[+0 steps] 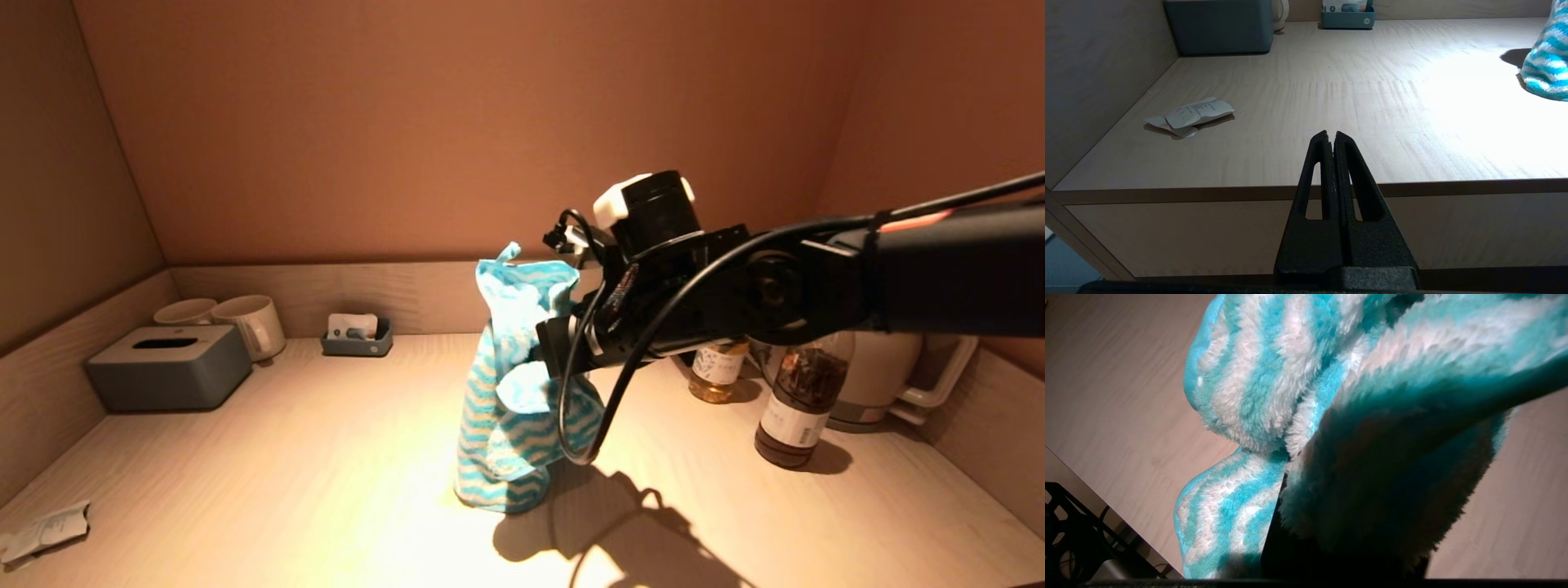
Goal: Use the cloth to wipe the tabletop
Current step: Sweep the stains on the table
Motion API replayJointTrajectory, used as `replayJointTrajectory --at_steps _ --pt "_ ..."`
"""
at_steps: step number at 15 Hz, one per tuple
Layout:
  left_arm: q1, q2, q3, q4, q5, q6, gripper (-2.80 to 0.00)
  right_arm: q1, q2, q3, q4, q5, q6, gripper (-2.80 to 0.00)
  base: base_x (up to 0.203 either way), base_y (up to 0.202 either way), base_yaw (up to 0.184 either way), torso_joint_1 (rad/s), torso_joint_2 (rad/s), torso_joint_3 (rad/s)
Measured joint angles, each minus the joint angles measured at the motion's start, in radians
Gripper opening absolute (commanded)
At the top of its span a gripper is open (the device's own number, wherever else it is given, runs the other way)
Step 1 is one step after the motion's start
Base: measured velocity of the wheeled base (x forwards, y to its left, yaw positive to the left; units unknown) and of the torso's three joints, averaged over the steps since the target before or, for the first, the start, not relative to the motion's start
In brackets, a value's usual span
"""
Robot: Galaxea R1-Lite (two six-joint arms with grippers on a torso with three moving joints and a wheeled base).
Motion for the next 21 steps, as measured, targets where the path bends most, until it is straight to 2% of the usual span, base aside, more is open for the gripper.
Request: replayJointTrajectory --at_steps 3,13,21 --pt "0.0 0.0 0.0 0.0 0.001 0.0 -2.8 0.046 0.056 -0.008 0.003 -0.027 0.002 -2.8 0.0 0.0 0.0 0.0 0.0 0.0" --pt "0.0 0.0 0.0 0.0 0.0 0.001 -2.8 0.208 0.099 0.206 -0.004 -0.04 0.017 -2.8 0.0 0.0 0.0 0.0 0.0 0.0" --pt "0.0 0.0 0.0 0.0 0.0 0.0 -2.8 0.256 0.183 0.182 -0.053 -0.07 0.015 -2.8 0.0 0.0 0.0 0.0 0.0 0.0"
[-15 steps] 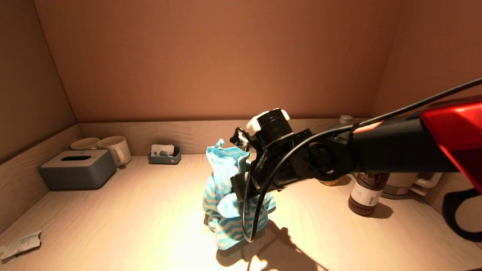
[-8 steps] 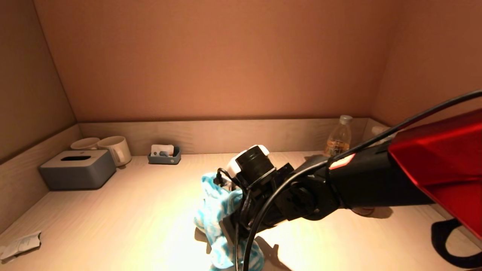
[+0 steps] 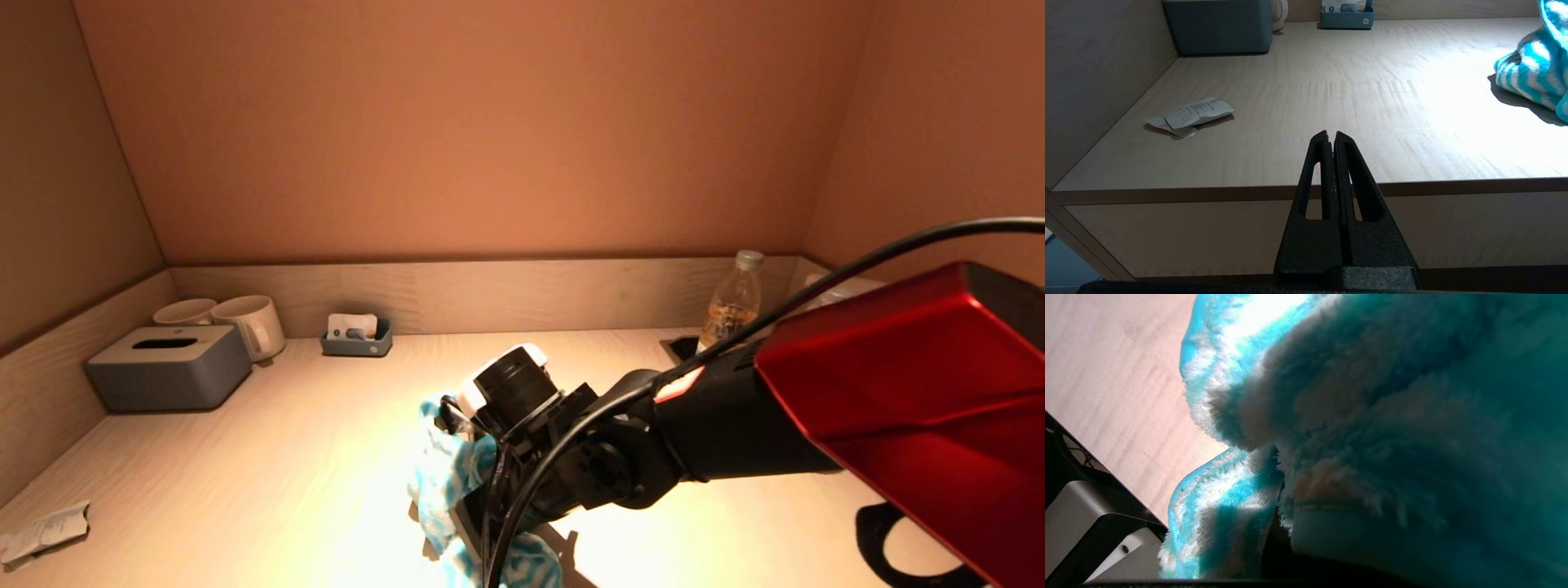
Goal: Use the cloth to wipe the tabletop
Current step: Sweep the stains on the table
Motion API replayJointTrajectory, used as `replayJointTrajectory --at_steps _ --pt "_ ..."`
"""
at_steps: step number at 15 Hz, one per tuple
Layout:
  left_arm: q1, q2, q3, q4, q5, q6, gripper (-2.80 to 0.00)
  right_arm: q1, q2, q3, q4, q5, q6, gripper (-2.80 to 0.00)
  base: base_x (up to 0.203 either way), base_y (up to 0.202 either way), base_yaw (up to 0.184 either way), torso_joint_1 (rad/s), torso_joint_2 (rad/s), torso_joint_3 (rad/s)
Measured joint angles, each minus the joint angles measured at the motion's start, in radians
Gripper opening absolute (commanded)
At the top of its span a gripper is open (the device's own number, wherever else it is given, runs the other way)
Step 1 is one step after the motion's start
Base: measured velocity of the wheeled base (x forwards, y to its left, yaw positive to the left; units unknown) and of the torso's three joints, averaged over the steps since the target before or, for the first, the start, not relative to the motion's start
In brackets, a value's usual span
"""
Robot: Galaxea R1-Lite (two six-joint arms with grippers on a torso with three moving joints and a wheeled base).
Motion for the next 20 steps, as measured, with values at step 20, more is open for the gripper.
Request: replayJointTrajectory --at_steps 20 --pt "0.0 0.0 0.0 0.0 0.0 0.0 -2.8 -0.096 -0.028 0.077 -0.006 -0.15 0.096 -2.8 0.0 0.0 0.0 0.0 0.0 0.0"
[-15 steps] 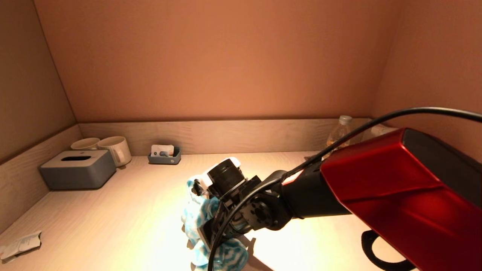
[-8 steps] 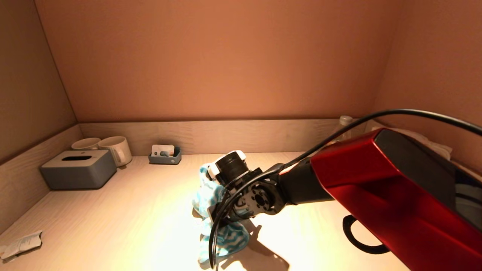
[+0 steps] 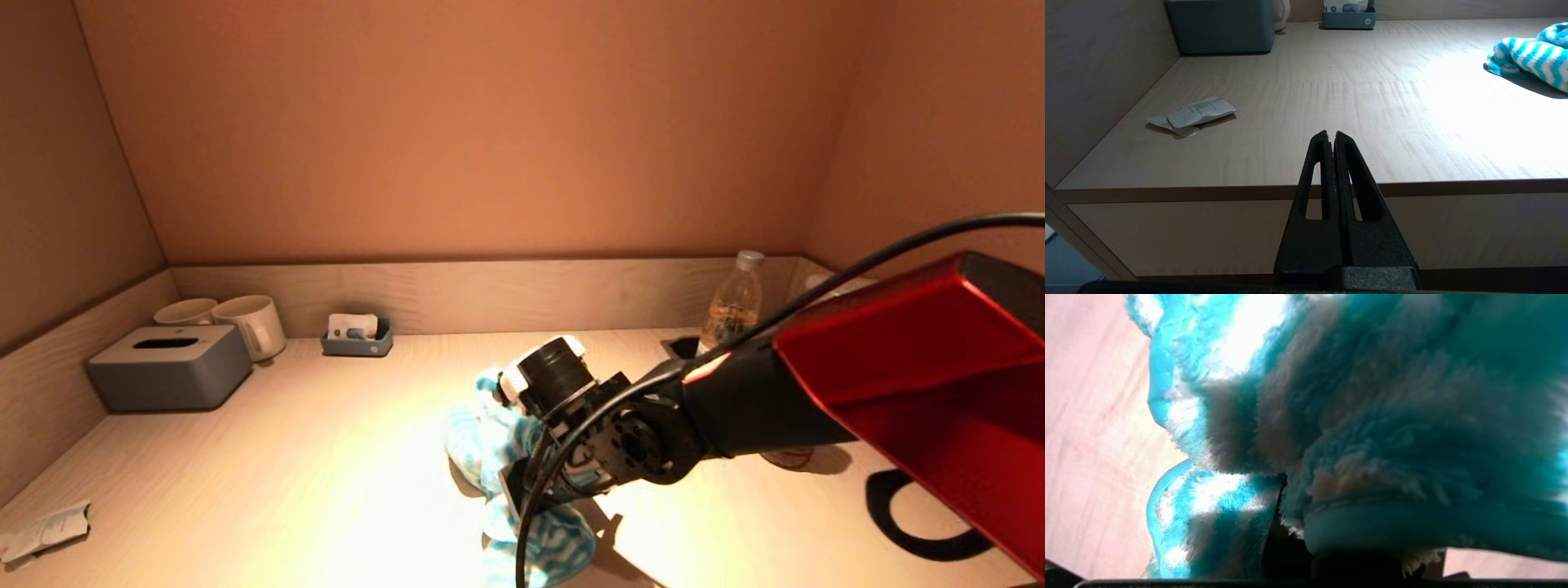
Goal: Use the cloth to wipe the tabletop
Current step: Sweep the stains on the table
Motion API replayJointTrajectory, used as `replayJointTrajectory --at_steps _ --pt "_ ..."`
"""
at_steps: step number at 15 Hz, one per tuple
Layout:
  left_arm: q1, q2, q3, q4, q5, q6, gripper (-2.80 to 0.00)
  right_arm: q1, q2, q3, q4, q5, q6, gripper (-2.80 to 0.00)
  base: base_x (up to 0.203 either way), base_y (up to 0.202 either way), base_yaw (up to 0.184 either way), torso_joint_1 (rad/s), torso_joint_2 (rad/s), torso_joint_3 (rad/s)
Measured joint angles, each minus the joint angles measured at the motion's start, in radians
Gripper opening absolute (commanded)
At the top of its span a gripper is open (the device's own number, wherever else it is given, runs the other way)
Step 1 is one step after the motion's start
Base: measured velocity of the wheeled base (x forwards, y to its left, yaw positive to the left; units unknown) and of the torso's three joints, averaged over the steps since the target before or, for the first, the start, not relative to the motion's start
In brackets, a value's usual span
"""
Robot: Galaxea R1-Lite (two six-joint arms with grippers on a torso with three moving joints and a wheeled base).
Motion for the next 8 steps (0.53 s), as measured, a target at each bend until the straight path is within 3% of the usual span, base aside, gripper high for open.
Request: replayJointTrajectory --at_steps 3,8 --pt "0.0 0.0 0.0 0.0 0.0 0.0 -2.8 0.058 -0.063 0.074 0.0 0.021 -0.002 -2.8 0.0 0.0 0.0 0.0 0.0 0.0" --pt "0.0 0.0 0.0 0.0 0.0 0.0 -2.8 0.161 -0.058 0.06 -0.044 0.044 0.004 -2.8 0.0 0.0 0.0 0.0 0.0 0.0"
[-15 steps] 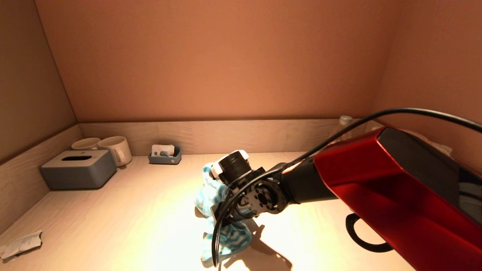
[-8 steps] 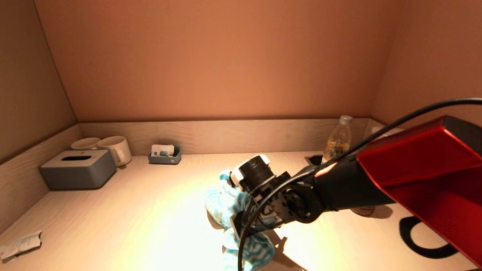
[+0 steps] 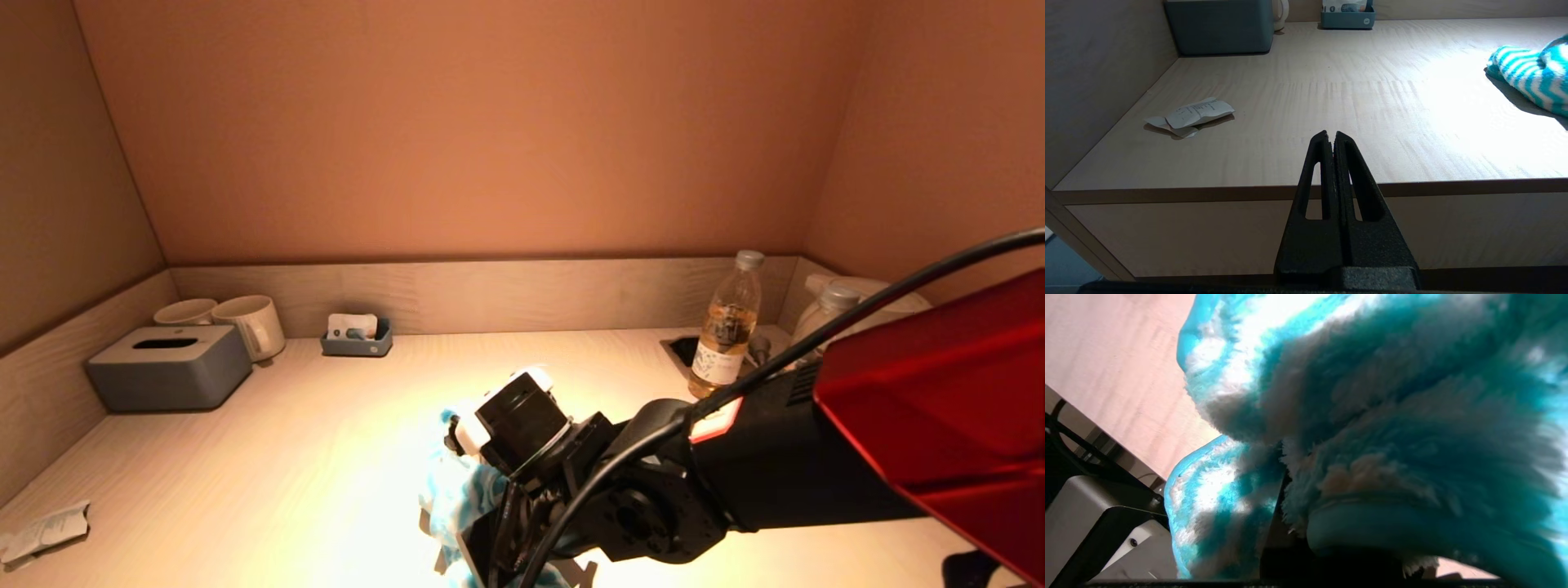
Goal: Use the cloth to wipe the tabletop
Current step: Sweep the stains on the table
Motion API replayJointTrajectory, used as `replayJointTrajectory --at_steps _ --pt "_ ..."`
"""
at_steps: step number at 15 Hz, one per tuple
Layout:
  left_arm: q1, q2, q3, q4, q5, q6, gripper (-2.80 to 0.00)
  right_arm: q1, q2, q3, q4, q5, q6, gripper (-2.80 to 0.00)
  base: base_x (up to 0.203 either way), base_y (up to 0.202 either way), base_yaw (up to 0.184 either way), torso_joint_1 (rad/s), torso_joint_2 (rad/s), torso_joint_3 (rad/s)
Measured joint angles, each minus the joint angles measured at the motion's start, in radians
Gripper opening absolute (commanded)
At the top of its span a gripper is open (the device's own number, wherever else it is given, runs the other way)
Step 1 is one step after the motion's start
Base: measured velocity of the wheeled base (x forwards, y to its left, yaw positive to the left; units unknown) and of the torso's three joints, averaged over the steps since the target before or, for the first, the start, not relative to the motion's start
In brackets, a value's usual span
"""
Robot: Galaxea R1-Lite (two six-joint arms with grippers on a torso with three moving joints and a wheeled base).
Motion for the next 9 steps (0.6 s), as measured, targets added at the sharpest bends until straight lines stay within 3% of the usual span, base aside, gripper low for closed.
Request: replayJointTrajectory --at_steps 5,9 --pt "0.0 0.0 0.0 0.0 0.0 0.001 -2.8 0.031 0.089 -0.15 -0.013 -0.014 0.007 -2.8 0.0 0.0 0.0 0.0 0.0 0.0" --pt "0.0 0.0 0.0 0.0 0.0 0.0 -2.8 -0.003 0.194 -0.3 0.019 -0.067 0.014 -2.8 0.0 0.0 0.0 0.0 0.0 0.0"
